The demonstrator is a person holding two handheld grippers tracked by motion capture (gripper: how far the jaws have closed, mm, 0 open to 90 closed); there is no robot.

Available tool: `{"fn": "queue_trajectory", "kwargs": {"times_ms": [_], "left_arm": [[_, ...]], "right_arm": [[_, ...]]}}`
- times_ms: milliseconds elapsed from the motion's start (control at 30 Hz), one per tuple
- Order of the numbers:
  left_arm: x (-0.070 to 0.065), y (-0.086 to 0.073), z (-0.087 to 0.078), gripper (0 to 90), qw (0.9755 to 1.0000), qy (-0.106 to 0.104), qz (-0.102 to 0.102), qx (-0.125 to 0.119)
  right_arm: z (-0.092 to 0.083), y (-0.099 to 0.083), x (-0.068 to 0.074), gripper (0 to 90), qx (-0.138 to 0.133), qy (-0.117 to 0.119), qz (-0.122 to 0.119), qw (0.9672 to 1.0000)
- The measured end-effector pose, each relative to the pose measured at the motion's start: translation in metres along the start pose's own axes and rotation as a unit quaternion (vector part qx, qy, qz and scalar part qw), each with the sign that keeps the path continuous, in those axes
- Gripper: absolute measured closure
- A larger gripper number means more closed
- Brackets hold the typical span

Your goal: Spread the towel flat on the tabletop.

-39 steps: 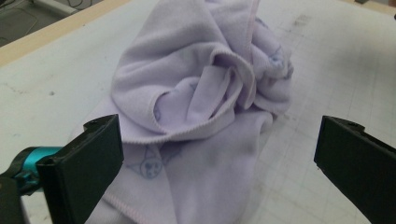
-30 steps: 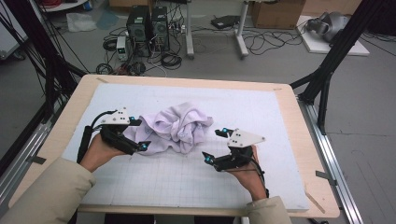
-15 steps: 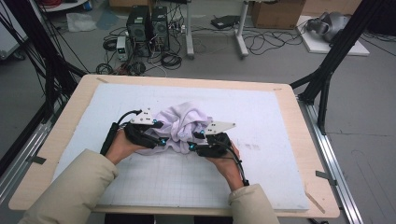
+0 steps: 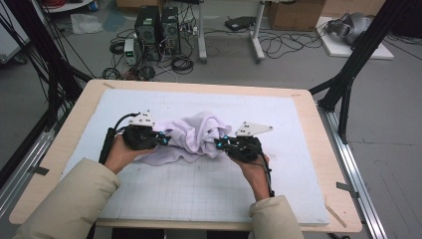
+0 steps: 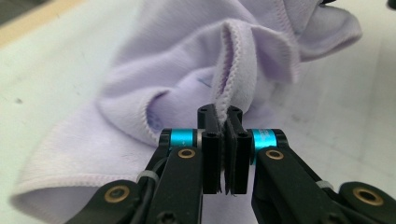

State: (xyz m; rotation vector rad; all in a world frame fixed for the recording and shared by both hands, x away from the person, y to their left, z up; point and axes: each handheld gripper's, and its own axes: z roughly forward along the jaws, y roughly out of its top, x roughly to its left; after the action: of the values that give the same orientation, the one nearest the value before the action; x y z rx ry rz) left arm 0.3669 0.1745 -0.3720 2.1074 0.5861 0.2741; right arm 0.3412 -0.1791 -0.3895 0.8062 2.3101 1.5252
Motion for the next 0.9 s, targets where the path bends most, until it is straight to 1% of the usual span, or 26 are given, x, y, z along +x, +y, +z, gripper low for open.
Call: {"fn": "queue_trajectory", "kwargs": {"times_ms": [33, 67, 133, 167, 200, 233, 267, 333, 367, 400, 433, 467, 500, 533, 567, 600, 633, 667, 700, 733, 767, 800, 833, 867, 900], "left_arm": [[0.0, 0.0, 0.0, 86.5, 1.0, 0.0, 0.0, 0.0], [0.0, 0.005, -0.013, 86.5, 0.9999, 0.003, 0.002, -0.012], [-0.001, 0.011, -0.027, 86.6, 0.9997, 0.007, -0.002, -0.025], [-0.001, 0.011, -0.027, 86.6, 0.9997, 0.007, -0.002, -0.025], [-0.001, 0.013, -0.033, 86.6, 0.9995, 0.009, -0.002, -0.03], [0.0, 0.018, -0.044, 86.6, 0.9993, 0.014, 0.0, -0.035], [0.001, 0.02, -0.05, 86.6, 0.999, 0.019, -0.001, -0.04], [0.005, 0.024, -0.062, 86.6, 0.9985, 0.019, -0.004, -0.05], [0.005, 0.024, -0.062, 86.6, 0.9985, 0.019, -0.004, -0.05], [0.007, 0.026, -0.068, 86.6, 0.9981, 0.025, -0.003, -0.056], [0.011, 0.028, -0.075, 86.6, 0.9971, 0.034, -0.005, -0.069], [0.015, 0.029, -0.078, 86.6, 0.9961, 0.039, -0.009, -0.079], [0.02, 0.029, -0.079, 86.6, 0.9946, 0.05, -0.012, -0.09], [0.02, 0.029, -0.079, 86.6, 0.9946, 0.05, -0.012, -0.09], [0.03, 0.029, -0.074, 86.6, 0.9911, 0.072, -0.03, -0.108], [0.037, 0.028, -0.068, 86.6, 0.9895, 0.079, -0.048, -0.111], [0.037, 0.028, -0.068, 86.7, 0.9895, 0.079, -0.048, -0.111], [0.042, 0.027, -0.063, 86.7, 0.9888, 0.086, -0.054, -0.109], [0.046, 0.026, -0.057, 86.7, 0.9884, 0.09, -0.061, -0.106], [0.05, 0.024, -0.052, 86.7, 0.9886, 0.094, -0.066, -0.098], [0.054, 0.023, -0.046, 86.7, 0.9892, 0.097, -0.069, -0.085], [0.057, 0.021, -0.04, 86.4, 0.9895, 0.1, -0.075, -0.073], [0.06, 0.019, -0.034, 85.4, 0.9904, 0.097, -0.079, -0.059], [0.065, 0.015, -0.023, 80.2, 0.9918, 0.088, -0.086, -0.036], [0.067, 0.013, -0.019, 68.7, 0.9917, 0.088, -0.09, -0.028]], "right_arm": [[-0.006, 0.002, 0.0, 85.8, -0.004, -0.001, -0.003, 1.0], [-0.013, 0.005, -0.001, 85.9, -0.008, -0.003, -0.004, 1.0], [-0.027, 0.011, -0.002, 85.9, -0.014, -0.011, -0.009, 0.9998], [-0.027, 0.011, -0.002, 85.9, -0.014, -0.011, -0.009, 0.9998], [-0.035, 0.014, -0.004, 85.9, -0.02, -0.014, -0.01, 0.9997], [-0.048, 0.018, -0.006, 85.9, -0.025, -0.019, -0.01, 0.9995], [-0.052, 0.02, -0.007, 85.9, -0.027, -0.019, -0.009, 0.9994], [-0.063, 0.024, -0.012, 86.0, -0.035, -0.023, -0.007, 0.9991], [-0.063, 0.024, -0.012, 86.0, -0.035, -0.023, -0.007, 0.9991], [-0.073, 0.03, -0.017, 86.0, -0.049, -0.027, -0.005, 0.9984], [-0.076, 0.032, -0.019, 86.0, -0.053, -0.03, -0.003, 0.9981], [-0.078, 0.036, -0.023, 86.1, -0.062, -0.036, 0.001, 0.9974], [-0.078, 0.04, -0.026, 86.2, -0.07, -0.043, 0.006, 0.9966], [-0.077, 0.043, -0.03, 86.2, -0.08, -0.055, 0.008, 0.9952], [-0.072, 0.047, -0.033, 86.2, -0.086, -0.07, 0.016, 0.9937], [-0.067, 0.05, -0.037, 86.2, -0.089, -0.084, 0.023, 0.9922], [-0.058, 0.052, -0.041, 86.0, -0.091, -0.102, 0.034, 0.9901], [-0.053, 0.053, -0.044, 85.3, -0.091, -0.122, 0.038, 0.9877], [-0.053, 0.053, -0.044, 85.3, -0.091, -0.122, 0.038, 0.9877], [-0.041, 0.052, -0.05, 80.5, -0.091, -0.121, 0.049, 0.9872], [-0.041, 0.052, -0.05, 80.5, -0.091, -0.121, 0.049, 0.9872], [-0.031, 0.05, -0.055, 68.2, -0.081, -0.114, 0.057, 0.9886], [-0.028, 0.048, -0.057, 67.1, -0.07, -0.107, 0.06, 0.99], [-0.026, 0.047, -0.058, 63.9, -0.065, -0.096, 0.064, 0.9912], [-0.025, 0.046, -0.059, 60.9, -0.063, -0.088, 0.066, 0.9919]]}}
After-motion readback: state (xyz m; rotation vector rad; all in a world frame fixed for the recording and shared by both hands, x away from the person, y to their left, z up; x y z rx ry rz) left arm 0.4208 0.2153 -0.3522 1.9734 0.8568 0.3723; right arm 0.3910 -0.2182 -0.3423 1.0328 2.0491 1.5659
